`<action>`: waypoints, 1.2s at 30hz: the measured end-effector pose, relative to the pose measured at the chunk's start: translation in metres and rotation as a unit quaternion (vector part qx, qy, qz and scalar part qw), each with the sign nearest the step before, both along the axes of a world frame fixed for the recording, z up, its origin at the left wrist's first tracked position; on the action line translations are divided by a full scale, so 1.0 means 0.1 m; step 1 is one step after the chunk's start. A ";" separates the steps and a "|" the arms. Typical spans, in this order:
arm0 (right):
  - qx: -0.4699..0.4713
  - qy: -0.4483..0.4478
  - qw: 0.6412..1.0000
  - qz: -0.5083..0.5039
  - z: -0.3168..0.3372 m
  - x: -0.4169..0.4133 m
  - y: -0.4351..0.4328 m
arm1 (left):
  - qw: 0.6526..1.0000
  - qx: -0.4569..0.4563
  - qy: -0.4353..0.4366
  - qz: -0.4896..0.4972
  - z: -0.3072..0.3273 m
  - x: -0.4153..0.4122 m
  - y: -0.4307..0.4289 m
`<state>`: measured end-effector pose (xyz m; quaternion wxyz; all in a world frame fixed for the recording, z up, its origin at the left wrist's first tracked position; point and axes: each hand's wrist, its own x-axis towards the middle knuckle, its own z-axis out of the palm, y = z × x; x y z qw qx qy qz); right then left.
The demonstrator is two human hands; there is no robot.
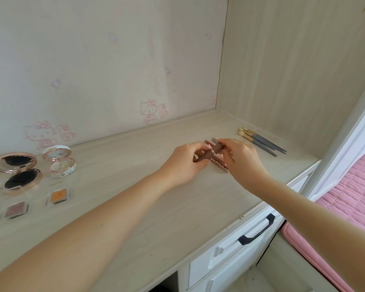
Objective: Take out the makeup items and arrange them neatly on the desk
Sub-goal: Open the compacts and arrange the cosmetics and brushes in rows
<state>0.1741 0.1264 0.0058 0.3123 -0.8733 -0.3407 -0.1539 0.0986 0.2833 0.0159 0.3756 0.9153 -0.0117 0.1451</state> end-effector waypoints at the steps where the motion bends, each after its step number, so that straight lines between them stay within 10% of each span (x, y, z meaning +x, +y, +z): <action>1: -0.002 0.003 1.000 0.009 0.01 -0.07 0.01 | 1.000 0.000 0.001 0.004 0.01 -0.09 0.03; 8: -0.014 0.046 0.998 0.051 -0.03 -0.59 0.21 | 0.996 -0.037 0.031 0.070 0.00 -0.77 0.27; 19: -0.022 0.077 0.983 0.167 -0.01 -1.52 0.83 | 0.915 -0.366 0.001 0.170 0.10 -1.84 0.57; 36: -0.032 0.045 0.969 0.240 0.04 -2.20 1.45 | 0.887 -0.374 -0.058 0.264 0.17 -2.69 0.99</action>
